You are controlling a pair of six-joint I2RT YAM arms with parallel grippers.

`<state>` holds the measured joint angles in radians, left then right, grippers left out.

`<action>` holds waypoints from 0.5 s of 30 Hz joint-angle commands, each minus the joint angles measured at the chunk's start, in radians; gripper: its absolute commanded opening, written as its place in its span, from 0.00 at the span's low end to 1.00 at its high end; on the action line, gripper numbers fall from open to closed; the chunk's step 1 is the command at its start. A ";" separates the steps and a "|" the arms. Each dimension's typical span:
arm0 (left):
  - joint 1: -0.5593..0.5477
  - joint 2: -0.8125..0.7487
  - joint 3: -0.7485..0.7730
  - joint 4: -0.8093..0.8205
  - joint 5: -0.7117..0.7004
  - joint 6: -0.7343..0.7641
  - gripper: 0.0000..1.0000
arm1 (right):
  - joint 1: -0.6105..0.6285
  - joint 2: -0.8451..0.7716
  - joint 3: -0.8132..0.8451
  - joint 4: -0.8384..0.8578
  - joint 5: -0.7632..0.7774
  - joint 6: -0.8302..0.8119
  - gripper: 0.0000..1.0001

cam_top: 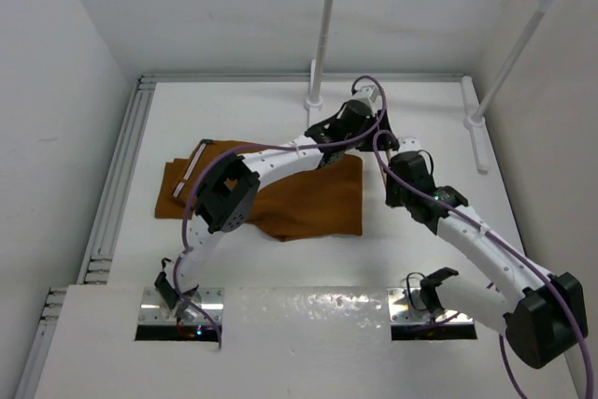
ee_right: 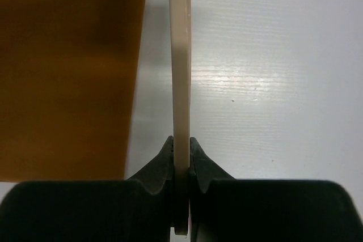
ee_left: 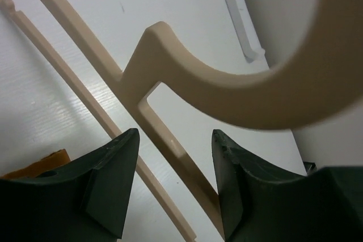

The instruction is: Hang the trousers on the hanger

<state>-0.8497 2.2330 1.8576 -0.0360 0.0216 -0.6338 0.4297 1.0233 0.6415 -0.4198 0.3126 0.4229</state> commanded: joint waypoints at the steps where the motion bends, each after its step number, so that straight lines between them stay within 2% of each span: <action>1: -0.017 0.031 0.043 -0.004 0.029 -0.014 0.51 | 0.018 0.001 0.006 0.006 0.020 -0.004 0.00; 2: -0.017 0.033 0.041 -0.004 0.028 -0.014 0.50 | 0.018 0.004 0.006 0.004 0.019 -0.006 0.00; 4: -0.017 0.027 0.023 0.007 0.023 -0.017 0.37 | 0.018 0.003 0.007 -0.005 0.035 -0.003 0.00; 5: -0.017 0.016 0.012 0.013 0.020 -0.018 0.27 | 0.018 0.001 0.007 -0.010 0.048 0.000 0.00; 6: -0.017 0.011 -0.003 0.019 0.014 -0.018 0.12 | 0.018 0.000 0.007 -0.013 0.058 0.007 0.00; 8: -0.017 -0.013 -0.023 0.019 0.003 -0.020 0.00 | 0.018 0.000 0.006 -0.023 0.094 0.026 0.00; 9: -0.017 -0.024 -0.056 0.051 0.003 -0.018 0.00 | 0.018 -0.005 0.004 -0.031 0.101 0.034 0.03; 10: -0.017 -0.035 -0.073 0.068 0.009 -0.020 0.00 | 0.018 -0.014 0.001 -0.034 0.105 0.040 0.12; 11: -0.017 -0.058 -0.090 0.085 0.012 -0.021 0.00 | 0.020 -0.026 -0.003 -0.037 0.099 0.048 0.41; 13: -0.015 -0.090 -0.164 0.125 0.020 -0.029 0.00 | 0.018 -0.075 -0.006 -0.043 0.071 0.062 0.69; 15: -0.015 -0.139 -0.260 0.195 0.021 -0.043 0.00 | 0.018 -0.115 0.000 -0.063 0.052 0.071 0.73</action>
<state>-0.8810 2.1860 1.7000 0.0975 0.0353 -0.7418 0.4610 0.9821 0.6277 -0.4671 0.3176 0.4683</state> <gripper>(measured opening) 0.086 0.707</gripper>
